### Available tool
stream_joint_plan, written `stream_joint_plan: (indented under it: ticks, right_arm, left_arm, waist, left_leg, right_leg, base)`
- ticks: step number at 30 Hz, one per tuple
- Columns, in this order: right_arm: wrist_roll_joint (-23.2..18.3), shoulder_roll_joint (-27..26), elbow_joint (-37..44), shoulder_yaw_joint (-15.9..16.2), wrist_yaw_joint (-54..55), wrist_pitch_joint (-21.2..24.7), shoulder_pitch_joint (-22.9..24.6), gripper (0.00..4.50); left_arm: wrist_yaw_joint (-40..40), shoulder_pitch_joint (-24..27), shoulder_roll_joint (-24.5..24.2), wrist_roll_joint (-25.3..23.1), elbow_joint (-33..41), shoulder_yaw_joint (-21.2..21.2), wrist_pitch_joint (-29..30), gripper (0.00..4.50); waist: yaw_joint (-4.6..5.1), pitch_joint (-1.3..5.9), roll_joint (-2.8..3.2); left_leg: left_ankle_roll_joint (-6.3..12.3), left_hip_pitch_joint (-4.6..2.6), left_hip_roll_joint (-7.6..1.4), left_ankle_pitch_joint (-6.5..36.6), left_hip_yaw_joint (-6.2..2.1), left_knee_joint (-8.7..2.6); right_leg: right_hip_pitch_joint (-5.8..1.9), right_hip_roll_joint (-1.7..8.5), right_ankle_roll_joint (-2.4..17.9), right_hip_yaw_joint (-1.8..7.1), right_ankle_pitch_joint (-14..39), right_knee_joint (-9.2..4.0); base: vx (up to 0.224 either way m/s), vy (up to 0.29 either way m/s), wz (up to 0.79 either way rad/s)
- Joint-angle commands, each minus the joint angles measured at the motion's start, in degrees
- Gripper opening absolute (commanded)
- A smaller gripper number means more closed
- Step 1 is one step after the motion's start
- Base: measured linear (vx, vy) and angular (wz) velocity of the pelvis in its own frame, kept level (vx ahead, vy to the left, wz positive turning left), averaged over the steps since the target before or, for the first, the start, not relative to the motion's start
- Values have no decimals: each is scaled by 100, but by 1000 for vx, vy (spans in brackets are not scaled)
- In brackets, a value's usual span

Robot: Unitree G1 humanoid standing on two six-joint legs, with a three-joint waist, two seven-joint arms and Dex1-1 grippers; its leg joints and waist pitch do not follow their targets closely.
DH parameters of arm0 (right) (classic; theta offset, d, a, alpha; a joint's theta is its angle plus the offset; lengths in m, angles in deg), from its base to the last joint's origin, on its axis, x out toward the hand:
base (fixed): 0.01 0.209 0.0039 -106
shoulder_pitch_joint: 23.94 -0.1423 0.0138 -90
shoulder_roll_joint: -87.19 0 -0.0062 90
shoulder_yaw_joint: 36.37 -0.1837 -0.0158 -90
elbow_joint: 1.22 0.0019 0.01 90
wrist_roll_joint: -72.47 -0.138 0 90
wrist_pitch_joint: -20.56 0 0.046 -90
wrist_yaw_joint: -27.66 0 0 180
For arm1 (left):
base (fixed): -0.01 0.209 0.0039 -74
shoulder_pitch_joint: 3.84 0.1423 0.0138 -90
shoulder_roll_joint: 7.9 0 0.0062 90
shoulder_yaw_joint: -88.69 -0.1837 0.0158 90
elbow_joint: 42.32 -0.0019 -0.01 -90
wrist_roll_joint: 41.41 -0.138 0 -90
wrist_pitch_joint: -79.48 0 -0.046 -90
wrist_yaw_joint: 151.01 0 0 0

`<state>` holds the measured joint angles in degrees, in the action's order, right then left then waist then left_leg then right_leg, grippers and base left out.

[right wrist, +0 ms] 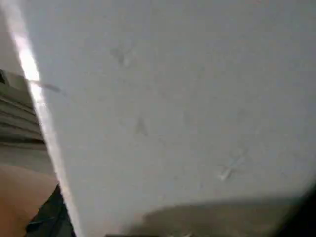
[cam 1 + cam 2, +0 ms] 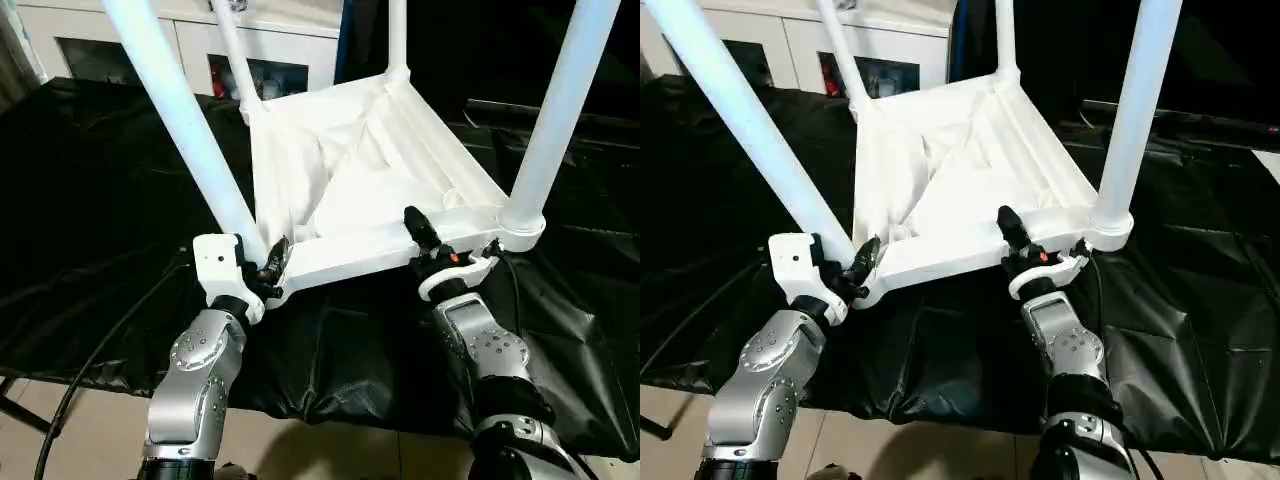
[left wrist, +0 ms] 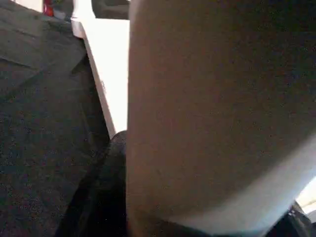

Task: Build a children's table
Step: Flip table

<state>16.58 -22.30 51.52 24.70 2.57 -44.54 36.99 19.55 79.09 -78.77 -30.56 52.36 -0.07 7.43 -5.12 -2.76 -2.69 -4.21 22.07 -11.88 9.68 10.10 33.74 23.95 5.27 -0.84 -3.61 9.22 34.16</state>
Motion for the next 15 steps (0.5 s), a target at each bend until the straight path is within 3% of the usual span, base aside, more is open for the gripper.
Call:
stream_joint_plan:
  ticks: [1,4,5,9,11,15]
  right_arm:
    - [-21,86,-32,-42,51,36,-156,279]
    - [32,102,-62,-50,67,6,-160,250]
    - [78,109,-76,-64,63,-27,-166,236]
    - [379,190,-52,13,132,-347,-156,208]
    - [429,271,55,-53,269,-519,-175,203]
    - [369,348,277,-138,350,-534,-174,202]
  left_arm:
    - [-118,-1,247,325,121,-113,12,213]
    - [-146,-3,245,354,113,-95,-19,213]
    - [-191,-4,253,431,111,-64,-3,269]
    - [-264,6,160,480,144,-8,36,296]
    - [-444,66,-36,557,269,36,146,319]
    - [-679,257,-405,496,418,36,300,335]
  waist:
    - [-38,389,-64]
    - [-44,387,-73]
    - [-43,386,-74]
    - [-56,393,-48]
    - [-53,403,-68]
    - [-63,392,-28]
  left_leg:
    - [80,-57,-108,978,28,-404]
    - [102,-53,-107,949,30,-400]
    - [97,-52,-106,957,29,-400]
    - [5,-74,-112,951,35,-396]
    - [44,-63,-110,916,34,-388]
    - [124,-86,-108,810,46,-378]
  right_leg:
    - [-285,229,771,171,1176,-340]
    - [-291,235,788,172,1176,-337]
    - [-292,236,779,172,1213,-340]
    - [-269,232,851,172,1183,-333]
    - [-292,224,869,169,1001,-304]
    - [-277,207,874,171,875,-292]
  base:
    - [0,0,0]
    - [0,0,0]
    - [0,0,0]
    - [0,0,0]
    - [0,0,0]
    - [0,0,0]
